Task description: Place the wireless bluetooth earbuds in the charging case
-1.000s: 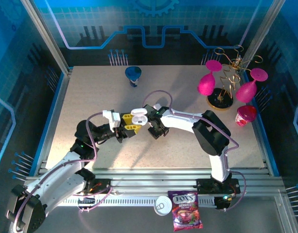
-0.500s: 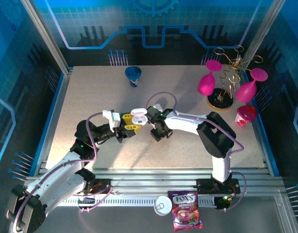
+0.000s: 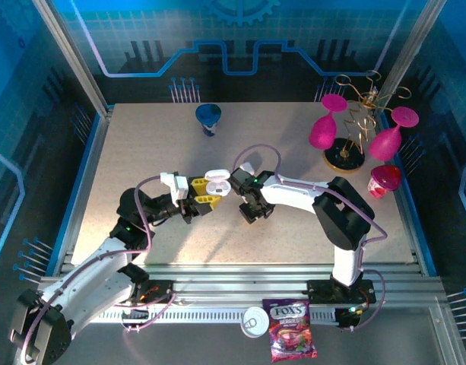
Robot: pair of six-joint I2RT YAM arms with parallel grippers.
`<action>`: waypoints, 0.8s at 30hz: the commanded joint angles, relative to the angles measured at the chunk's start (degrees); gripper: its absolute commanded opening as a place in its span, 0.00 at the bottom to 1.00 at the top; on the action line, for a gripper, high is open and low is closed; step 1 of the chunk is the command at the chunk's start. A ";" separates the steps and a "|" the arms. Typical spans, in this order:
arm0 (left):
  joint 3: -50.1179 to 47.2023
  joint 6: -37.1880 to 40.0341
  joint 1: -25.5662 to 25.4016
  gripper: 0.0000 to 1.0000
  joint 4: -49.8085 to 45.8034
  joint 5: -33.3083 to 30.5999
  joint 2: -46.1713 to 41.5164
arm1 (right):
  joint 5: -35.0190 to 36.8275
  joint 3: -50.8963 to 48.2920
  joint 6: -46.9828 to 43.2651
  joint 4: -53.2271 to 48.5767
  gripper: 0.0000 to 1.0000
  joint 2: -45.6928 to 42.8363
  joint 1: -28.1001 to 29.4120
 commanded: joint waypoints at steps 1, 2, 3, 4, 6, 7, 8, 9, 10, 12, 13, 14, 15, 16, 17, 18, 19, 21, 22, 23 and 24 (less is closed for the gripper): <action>0.18 -0.04 0.45 0.19 1.25 -0.20 -0.73 | 1.95 1.68 2.10 -2.01 0.57 -1.65 0.32; 0.22 0.07 0.47 0.19 1.12 -0.25 -0.83 | 2.03 1.35 2.44 -2.01 0.57 -2.06 0.40; 0.22 0.14 0.47 0.19 1.02 -0.30 -0.94 | 1.82 0.82 2.67 -1.81 0.57 -2.66 0.37; 0.17 0.13 0.43 0.19 1.01 -0.34 -0.97 | 1.31 0.17 2.99 -1.38 0.57 -3.18 0.36; 0.10 0.25 0.42 0.19 1.12 -0.42 -0.71 | -0.27 -1.04 3.38 -0.23 0.57 -3.73 0.08; 0.10 0.25 0.43 0.19 1.32 -0.36 -0.57 | -1.31 -1.56 3.60 0.54 0.56 -3.83 -0.21; 0.12 0.21 0.43 0.19 1.56 -0.35 -0.37 | -2.16 -1.91 3.70 1.14 0.56 -3.84 -0.43; 0.21 0.11 0.47 0.19 1.92 -0.25 -0.08 | -3.03 -2.07 3.74 1.78 0.56 -3.65 -0.67; 0.25 -0.09 0.38 0.19 2.19 -0.17 0.10 | -3.77 -2.20 3.51 2.55 0.56 -3.34 -0.79; 0.29 -0.23 0.40 0.19 2.36 -0.01 0.37 | -6.00 -2.38 3.13 3.80 0.56 -2.42 -1.45; 0.26 -0.31 0.35 0.19 2.42 0.02 0.33 | -7.21 -2.38 2.95 4.43 0.56 -1.77 -1.84; 0.25 -0.24 0.40 0.19 2.27 0.02 0.29 | -7.79 -2.38 2.71 4.87 0.56 -1.33 -2.03; 0.27 -0.25 0.41 0.19 2.19 0.02 0.22 | -8.18 -2.34 2.47 5.12 0.55 -0.91 -2.11; 0.18 -0.26 0.42 0.19 2.08 -0.07 0.08 | -8.37 -2.30 2.32 5.36 0.55 -0.67 -2.15; 0.20 -0.26 0.38 0.19 1.96 -0.08 0.00 | -8.54 -2.30 2.34 5.38 0.55 -0.51 -2.18; 0.23 -0.25 0.43 0.19 1.86 -0.07 -0.05 | -8.81 -2.42 2.27 5.44 0.55 -0.44 -2.21; 0.22 -0.28 0.42 0.19 1.80 -0.16 -0.16 | -8.87 -2.80 2.23 5.57 0.55 -0.49 -2.25; 0.21 -0.23 0.42 0.19 1.71 -0.24 -0.14 | -9.32 -3.89 2.33 5.81 0.55 -0.82 -2.34; 0.19 -0.15 0.40 0.19 1.70 -0.25 -0.06 | -9.53 -4.49 2.40 5.94 0.55 -1.08 -2.32; 0.20 -0.21 0.43 0.19 1.71 -0.25 -0.10 | -9.73 -5.17 2.58 6.03 0.55 -1.40 -2.31; 0.30 -0.24 0.42 0.19 1.67 -0.16 -0.03 | -9.83 -5.91 2.92 6.10 0.55 -1.85 -2.29</action>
